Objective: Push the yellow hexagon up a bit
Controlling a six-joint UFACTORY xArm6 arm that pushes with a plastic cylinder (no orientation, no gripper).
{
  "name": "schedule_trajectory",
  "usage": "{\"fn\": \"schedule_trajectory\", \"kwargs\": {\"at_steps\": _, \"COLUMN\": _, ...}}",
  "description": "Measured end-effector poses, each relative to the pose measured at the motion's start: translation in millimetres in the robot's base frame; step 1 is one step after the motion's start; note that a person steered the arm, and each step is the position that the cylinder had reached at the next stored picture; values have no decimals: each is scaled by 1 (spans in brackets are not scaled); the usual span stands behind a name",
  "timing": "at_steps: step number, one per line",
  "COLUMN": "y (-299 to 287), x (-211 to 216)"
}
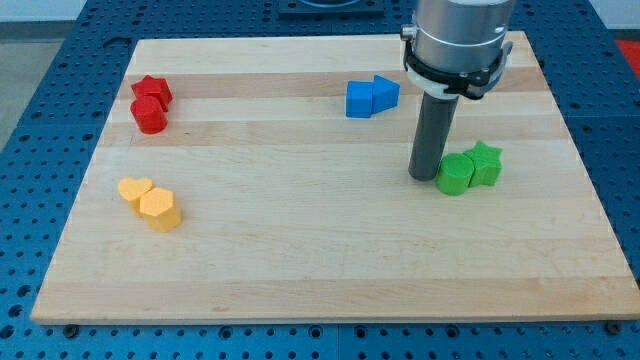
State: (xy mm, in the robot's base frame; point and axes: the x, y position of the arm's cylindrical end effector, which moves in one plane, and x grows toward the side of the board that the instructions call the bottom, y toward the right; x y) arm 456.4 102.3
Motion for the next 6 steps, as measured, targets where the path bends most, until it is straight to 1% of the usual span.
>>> {"fn": "schedule_trajectory", "kwargs": {"at_steps": 1, "y": -11, "x": 2}}
{"fn": "schedule_trajectory", "kwargs": {"at_steps": 2, "y": -38, "x": 30}}
{"fn": "schedule_trajectory", "kwargs": {"at_steps": 3, "y": -73, "x": 73}}
{"fn": "schedule_trajectory", "kwargs": {"at_steps": 4, "y": -157, "x": 110}}
{"fn": "schedule_trajectory", "kwargs": {"at_steps": 5, "y": -250, "x": 114}}
{"fn": "schedule_trajectory", "kwargs": {"at_steps": 6, "y": -300, "x": 105}}
